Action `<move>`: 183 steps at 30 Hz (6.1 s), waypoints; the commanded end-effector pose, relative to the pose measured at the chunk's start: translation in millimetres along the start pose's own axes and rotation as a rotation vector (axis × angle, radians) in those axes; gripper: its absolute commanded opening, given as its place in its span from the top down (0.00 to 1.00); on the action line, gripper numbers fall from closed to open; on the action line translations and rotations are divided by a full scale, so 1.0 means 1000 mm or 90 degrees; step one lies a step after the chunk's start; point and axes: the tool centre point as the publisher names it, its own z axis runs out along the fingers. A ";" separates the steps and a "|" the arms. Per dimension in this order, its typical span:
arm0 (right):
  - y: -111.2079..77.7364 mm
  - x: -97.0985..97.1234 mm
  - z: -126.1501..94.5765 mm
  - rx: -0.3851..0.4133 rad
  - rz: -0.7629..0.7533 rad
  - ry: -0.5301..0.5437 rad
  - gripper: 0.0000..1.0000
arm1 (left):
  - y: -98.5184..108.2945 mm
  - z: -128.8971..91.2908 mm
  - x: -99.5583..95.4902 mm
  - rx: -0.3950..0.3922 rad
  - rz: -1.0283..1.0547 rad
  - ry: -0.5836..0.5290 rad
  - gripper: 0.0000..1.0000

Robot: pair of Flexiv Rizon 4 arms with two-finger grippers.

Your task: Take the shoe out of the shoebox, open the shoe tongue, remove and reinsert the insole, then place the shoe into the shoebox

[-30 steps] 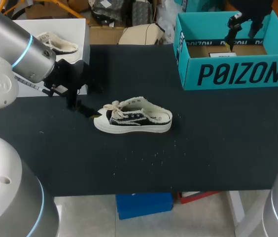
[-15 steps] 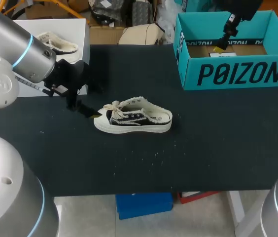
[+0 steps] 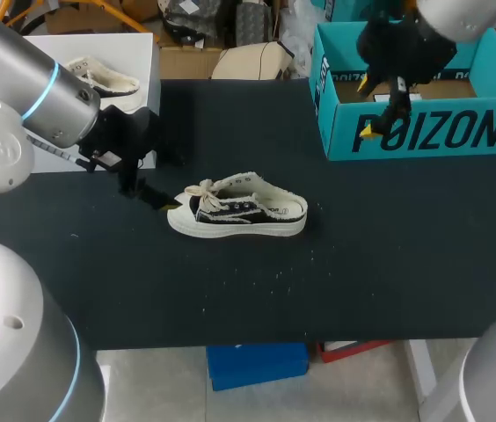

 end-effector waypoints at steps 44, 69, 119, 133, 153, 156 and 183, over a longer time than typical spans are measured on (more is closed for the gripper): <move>0.033 0.057 0.180 -0.295 -0.017 0.010 0.00 | 0.001 0.001 0.001 0.000 0.001 -0.002 0.00; 0.022 0.044 0.232 -0.326 0.055 0.020 0.00 | 0.001 0.001 0.001 0.000 0.001 -0.002 0.00; 0.023 0.041 0.267 -0.372 0.086 0.015 0.00 | 0.001 0.001 0.001 0.000 0.001 -0.002 0.00; 0.026 0.041 0.274 -0.379 0.089 0.026 0.00 | 0.001 0.001 0.001 0.000 0.001 -0.002 0.00; 0.026 0.050 0.279 -0.416 0.085 0.085 1.00 | 0.001 0.001 0.001 0.000 0.001 -0.002 0.00; 0.026 0.050 0.279 -0.416 0.085 0.085 1.00 | -0.002 0.000 -0.001 -0.034 -0.030 -0.022 0.00; 0.026 0.050 0.279 -0.416 0.085 0.085 1.00 | -0.056 0.020 0.020 -0.105 -0.214 -0.086 0.00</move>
